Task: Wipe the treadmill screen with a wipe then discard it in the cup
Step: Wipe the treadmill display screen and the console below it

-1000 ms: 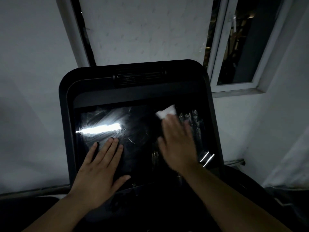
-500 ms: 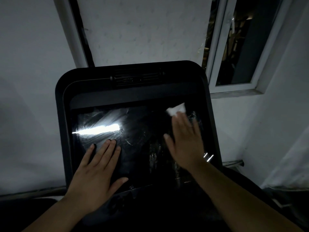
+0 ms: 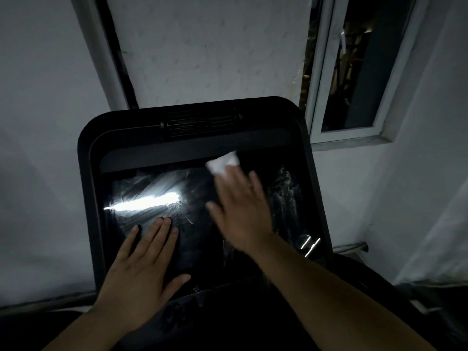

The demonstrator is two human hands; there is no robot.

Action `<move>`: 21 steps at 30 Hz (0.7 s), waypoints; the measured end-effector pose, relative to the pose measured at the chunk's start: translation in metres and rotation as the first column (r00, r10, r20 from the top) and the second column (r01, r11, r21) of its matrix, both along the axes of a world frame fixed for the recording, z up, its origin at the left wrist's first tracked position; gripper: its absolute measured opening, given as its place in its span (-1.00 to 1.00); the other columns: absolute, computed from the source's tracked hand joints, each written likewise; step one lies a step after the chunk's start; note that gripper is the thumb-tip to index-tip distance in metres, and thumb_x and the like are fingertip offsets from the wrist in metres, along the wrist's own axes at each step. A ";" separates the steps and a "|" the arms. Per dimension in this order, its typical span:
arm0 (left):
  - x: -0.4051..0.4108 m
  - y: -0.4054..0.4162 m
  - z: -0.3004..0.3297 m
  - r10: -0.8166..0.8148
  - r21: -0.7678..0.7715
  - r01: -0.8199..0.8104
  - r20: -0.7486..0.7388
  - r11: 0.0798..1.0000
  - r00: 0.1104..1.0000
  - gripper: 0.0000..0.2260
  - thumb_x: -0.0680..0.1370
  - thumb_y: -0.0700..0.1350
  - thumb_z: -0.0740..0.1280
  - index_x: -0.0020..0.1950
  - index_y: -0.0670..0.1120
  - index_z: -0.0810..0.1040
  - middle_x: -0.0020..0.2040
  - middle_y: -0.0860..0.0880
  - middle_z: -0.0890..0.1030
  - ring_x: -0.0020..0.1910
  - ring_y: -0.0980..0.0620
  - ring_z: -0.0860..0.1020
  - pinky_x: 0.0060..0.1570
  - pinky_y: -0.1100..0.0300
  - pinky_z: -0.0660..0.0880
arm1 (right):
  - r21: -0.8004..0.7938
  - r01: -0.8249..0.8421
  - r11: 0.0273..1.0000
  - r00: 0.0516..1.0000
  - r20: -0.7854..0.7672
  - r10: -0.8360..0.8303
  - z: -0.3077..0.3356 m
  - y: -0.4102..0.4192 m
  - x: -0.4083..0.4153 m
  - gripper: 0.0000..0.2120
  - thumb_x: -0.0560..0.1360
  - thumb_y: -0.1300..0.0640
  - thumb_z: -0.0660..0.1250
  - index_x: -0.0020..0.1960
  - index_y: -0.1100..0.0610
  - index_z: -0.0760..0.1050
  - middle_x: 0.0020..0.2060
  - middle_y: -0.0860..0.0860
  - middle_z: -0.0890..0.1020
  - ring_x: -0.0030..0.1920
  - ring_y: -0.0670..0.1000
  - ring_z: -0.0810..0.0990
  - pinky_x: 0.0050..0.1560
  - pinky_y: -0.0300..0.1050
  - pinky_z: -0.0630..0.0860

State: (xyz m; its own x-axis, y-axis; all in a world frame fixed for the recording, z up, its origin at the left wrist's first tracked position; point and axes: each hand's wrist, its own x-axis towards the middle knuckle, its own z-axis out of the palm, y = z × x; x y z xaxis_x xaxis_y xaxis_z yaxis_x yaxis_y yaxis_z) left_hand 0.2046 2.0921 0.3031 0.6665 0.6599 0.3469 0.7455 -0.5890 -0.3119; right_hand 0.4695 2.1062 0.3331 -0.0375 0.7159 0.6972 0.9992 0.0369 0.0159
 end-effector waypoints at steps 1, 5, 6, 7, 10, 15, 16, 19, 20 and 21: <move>0.000 0.000 0.001 0.004 -0.003 -0.004 0.001 1.000 1.000 -0.19 0.63 0.41 0.03 0.62 -0.21 0.29 0.66 -0.20 0.23 0.66 -0.15 0.18 0.52 -0.32 0.24 | -0.001 0.091 0.996 0.994 -0.059 -0.091 0.004 0.003 0.014 -0.37 0.71 -0.22 0.04 0.63 0.14 0.26 0.63 0.22 0.26 0.67 0.17 0.12 0.64 0.25 0.01; 0.001 0.000 0.001 0.013 -0.011 -0.013 -0.001 1.000 1.000 -0.19 0.64 0.41 0.02 0.62 -0.20 0.29 0.66 -0.20 0.24 0.66 -0.14 0.17 0.51 -0.33 0.27 | -0.044 0.197 0.979 0.962 -0.182 -0.202 0.007 0.008 0.008 -0.35 0.71 -0.25 -0.02 0.65 0.11 0.21 0.63 0.30 0.18 0.68 0.25 0.03 0.65 0.26 -0.05; 0.001 0.000 0.001 0.015 -0.008 -0.015 0.002 1.000 1.000 -0.19 0.64 0.41 0.02 0.62 -0.20 0.29 0.66 -0.20 0.24 0.66 -0.14 0.17 0.51 -0.33 0.26 | -0.021 0.139 0.990 0.973 -0.182 -0.140 0.005 0.008 -0.008 -0.36 0.71 -0.25 0.02 0.64 0.12 0.25 0.63 0.31 0.19 0.67 0.26 0.04 0.65 0.26 -0.04; 0.001 0.000 0.000 0.016 -0.007 -0.016 0.002 1.000 1.000 -0.19 0.64 0.41 0.02 0.62 -0.20 0.30 0.66 -0.20 0.24 0.66 -0.14 0.16 0.51 -0.32 0.25 | -0.003 0.055 0.998 0.986 -0.158 -0.055 0.001 0.006 -0.026 -0.36 0.70 -0.25 0.05 0.63 0.12 0.26 0.62 0.31 0.20 0.67 0.27 0.06 0.64 0.26 -0.02; 0.001 0.001 -0.002 0.014 0.002 -0.014 -0.001 1.000 1.000 -0.18 0.63 0.41 0.03 0.61 -0.21 0.30 0.66 -0.20 0.24 0.67 -0.12 0.15 0.52 -0.30 0.20 | -0.011 -0.149 0.989 0.988 -0.027 0.149 -0.016 -0.007 -0.062 -0.33 0.70 -0.25 0.09 0.66 0.13 0.20 0.63 0.25 0.23 0.67 0.22 0.07 0.64 0.25 0.01; 0.001 0.000 -0.001 0.016 0.006 -0.016 -0.002 1.000 1.000 -0.20 0.64 0.42 0.01 0.64 -0.18 0.26 0.66 -0.19 0.22 0.67 -0.12 0.15 0.53 -0.28 0.17 | 0.016 -0.028 0.999 0.999 -0.039 0.029 -0.007 -0.001 -0.028 -0.38 0.72 -0.19 0.10 0.62 0.19 0.27 0.63 0.23 0.25 0.67 0.18 0.11 0.66 0.23 0.00; 0.001 0.000 -0.001 0.017 0.003 -0.017 0.003 1.000 1.000 -0.19 0.64 0.42 0.01 0.64 -0.18 0.25 0.67 -0.19 0.21 0.67 -0.12 0.14 0.53 -0.28 0.16 | 0.012 -0.019 1.000 0.999 -0.050 0.020 -0.004 0.002 -0.027 -0.39 0.72 -0.18 0.10 0.61 0.20 0.29 0.62 0.24 0.25 0.67 0.19 0.11 0.65 0.24 0.02; 0.002 0.000 -0.003 0.011 0.000 -0.011 0.015 1.000 1.000 -0.19 0.64 0.41 0.02 0.64 -0.20 0.25 0.66 -0.20 0.22 0.67 -0.13 0.15 0.53 -0.29 0.19 | -0.022 -0.161 0.987 0.986 0.036 0.162 -0.013 -0.003 -0.042 -0.40 0.71 -0.15 0.13 0.61 0.20 0.30 0.62 0.23 0.27 0.67 0.20 0.10 0.63 0.25 0.08; 0.001 0.000 -0.003 0.007 0.002 -0.007 0.016 1.000 1.000 -0.19 0.64 0.41 0.03 0.63 -0.21 0.26 0.66 -0.20 0.23 0.66 -0.14 0.16 0.53 -0.29 0.19 | -0.046 -0.223 0.974 0.969 0.102 0.226 -0.023 -0.011 -0.045 -0.40 0.71 -0.15 0.13 0.61 0.19 0.29 0.63 0.21 0.26 0.68 0.19 0.08 0.62 0.24 0.09; 0.001 0.001 -0.003 0.002 0.004 -0.002 0.014 1.000 1.000 -0.19 0.65 0.41 0.03 0.63 -0.21 0.26 0.65 -0.20 0.24 0.66 -0.14 0.17 0.53 -0.29 0.19 | -0.074 -0.261 0.962 0.947 0.171 0.270 -0.034 -0.022 -0.044 -0.40 0.71 -0.15 0.12 0.62 0.19 0.27 0.64 0.19 0.24 0.68 0.17 0.06 0.62 0.23 0.10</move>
State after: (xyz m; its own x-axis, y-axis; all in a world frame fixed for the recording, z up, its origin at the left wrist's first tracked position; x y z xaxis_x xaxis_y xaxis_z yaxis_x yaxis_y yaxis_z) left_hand 0.2054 2.0928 0.3001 0.6604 0.6595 0.3589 0.7508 -0.5866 -0.3037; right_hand 0.4255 2.0844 0.2991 -0.3513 0.6964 0.6258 0.9341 0.3059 0.1839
